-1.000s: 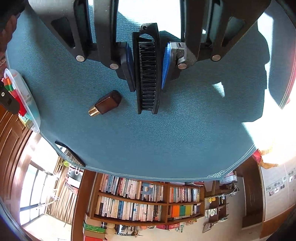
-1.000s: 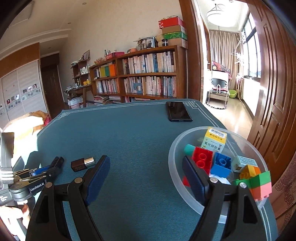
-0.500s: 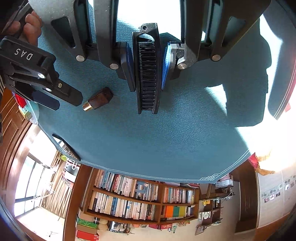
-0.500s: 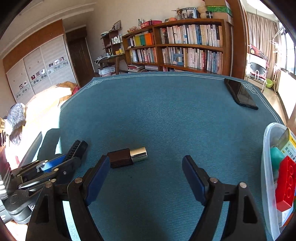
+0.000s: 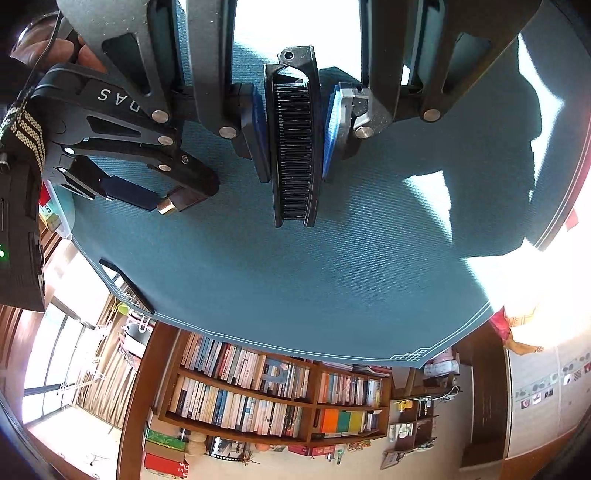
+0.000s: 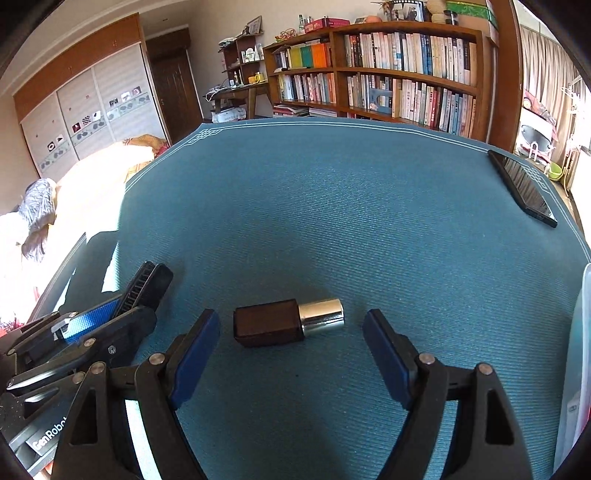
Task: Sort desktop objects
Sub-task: 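Grasp the brown bottle with the right gripper across its body, then carry the comb and bottle over the bowl and open the right gripper to drop the bottle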
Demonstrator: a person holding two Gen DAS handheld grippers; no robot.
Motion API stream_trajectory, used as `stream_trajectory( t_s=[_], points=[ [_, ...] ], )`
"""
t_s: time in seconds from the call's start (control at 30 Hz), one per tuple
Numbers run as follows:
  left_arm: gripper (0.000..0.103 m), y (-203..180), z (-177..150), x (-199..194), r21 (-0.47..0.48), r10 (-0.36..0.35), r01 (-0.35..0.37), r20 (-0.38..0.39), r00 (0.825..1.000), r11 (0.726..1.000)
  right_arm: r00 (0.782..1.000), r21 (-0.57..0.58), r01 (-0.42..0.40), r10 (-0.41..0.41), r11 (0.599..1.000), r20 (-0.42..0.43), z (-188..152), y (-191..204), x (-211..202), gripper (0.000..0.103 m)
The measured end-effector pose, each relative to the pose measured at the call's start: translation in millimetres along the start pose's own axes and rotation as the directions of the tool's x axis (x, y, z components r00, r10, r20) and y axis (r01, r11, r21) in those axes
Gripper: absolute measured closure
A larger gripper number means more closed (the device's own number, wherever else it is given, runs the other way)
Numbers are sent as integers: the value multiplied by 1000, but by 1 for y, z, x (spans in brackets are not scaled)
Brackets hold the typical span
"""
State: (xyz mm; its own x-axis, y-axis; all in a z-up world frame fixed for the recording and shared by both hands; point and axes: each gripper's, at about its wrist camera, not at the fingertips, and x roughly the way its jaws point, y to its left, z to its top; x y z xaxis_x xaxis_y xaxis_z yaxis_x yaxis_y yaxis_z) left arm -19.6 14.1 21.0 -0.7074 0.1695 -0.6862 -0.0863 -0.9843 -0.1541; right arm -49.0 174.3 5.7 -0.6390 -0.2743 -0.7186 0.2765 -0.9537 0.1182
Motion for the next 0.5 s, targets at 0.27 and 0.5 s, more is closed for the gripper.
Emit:
stream_trajectory(
  t_s=[0.27,0.5],
  points=[
    [74,0,1,0,0,-1,1,-3,1000,1000,999,-19,37,-37,999,-15,3,3,4,30],
    [74,-1,0,3,6,2,-2,-12,1000,1000,999,-23,47,-47,999,-7,3,5,3,38]
  ],
)
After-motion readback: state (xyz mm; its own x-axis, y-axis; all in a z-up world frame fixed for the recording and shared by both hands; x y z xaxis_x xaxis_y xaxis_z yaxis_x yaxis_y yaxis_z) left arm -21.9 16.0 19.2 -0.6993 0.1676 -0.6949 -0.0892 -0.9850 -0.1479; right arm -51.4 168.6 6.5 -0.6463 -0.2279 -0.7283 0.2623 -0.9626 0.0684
